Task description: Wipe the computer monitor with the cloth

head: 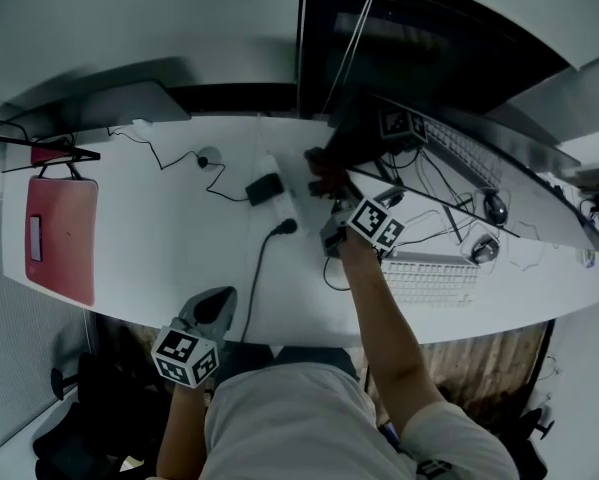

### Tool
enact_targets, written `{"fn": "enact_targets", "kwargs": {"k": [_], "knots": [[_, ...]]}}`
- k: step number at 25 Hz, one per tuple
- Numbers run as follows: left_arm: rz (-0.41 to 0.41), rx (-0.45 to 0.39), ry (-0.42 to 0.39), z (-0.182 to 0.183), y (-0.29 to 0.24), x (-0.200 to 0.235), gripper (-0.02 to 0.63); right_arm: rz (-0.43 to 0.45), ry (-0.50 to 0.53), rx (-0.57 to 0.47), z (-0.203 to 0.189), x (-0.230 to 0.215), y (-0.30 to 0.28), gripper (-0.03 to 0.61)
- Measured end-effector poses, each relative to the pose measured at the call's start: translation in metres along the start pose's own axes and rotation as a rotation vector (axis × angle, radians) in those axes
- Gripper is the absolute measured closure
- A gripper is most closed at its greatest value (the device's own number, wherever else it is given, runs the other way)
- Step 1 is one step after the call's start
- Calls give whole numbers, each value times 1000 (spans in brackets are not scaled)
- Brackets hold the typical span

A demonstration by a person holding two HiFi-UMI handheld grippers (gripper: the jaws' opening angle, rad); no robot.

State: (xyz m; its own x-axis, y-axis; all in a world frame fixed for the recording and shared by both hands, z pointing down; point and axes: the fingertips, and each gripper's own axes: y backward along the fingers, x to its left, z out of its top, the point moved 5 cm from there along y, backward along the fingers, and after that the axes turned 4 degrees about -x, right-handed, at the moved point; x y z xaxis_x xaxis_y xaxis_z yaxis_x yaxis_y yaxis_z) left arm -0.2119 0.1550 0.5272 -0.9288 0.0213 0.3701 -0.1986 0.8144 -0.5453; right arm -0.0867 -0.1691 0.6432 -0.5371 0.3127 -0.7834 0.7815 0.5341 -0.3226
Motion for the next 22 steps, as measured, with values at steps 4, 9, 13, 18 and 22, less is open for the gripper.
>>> {"fn": "enact_targets", "kwargs": {"k": [4, 9, 13, 18, 22], "knots": [[20, -11, 10, -9, 1, -13, 604, 15, 39, 11, 3, -2, 2, 483], [26, -18, 23, -19, 8, -19, 604, 25, 33, 19, -3, -4, 3, 483], [-5, -8, 19, -24, 12, -13, 604, 8, 31, 11, -13, -1, 5, 483], [-55, -3, 15, -21, 19, 7, 604, -50, 51, 39, -26, -1, 11, 483], [-105, 1, 2, -18, 22, 26, 604, -104, 62, 12, -29, 0, 17, 483]]}}
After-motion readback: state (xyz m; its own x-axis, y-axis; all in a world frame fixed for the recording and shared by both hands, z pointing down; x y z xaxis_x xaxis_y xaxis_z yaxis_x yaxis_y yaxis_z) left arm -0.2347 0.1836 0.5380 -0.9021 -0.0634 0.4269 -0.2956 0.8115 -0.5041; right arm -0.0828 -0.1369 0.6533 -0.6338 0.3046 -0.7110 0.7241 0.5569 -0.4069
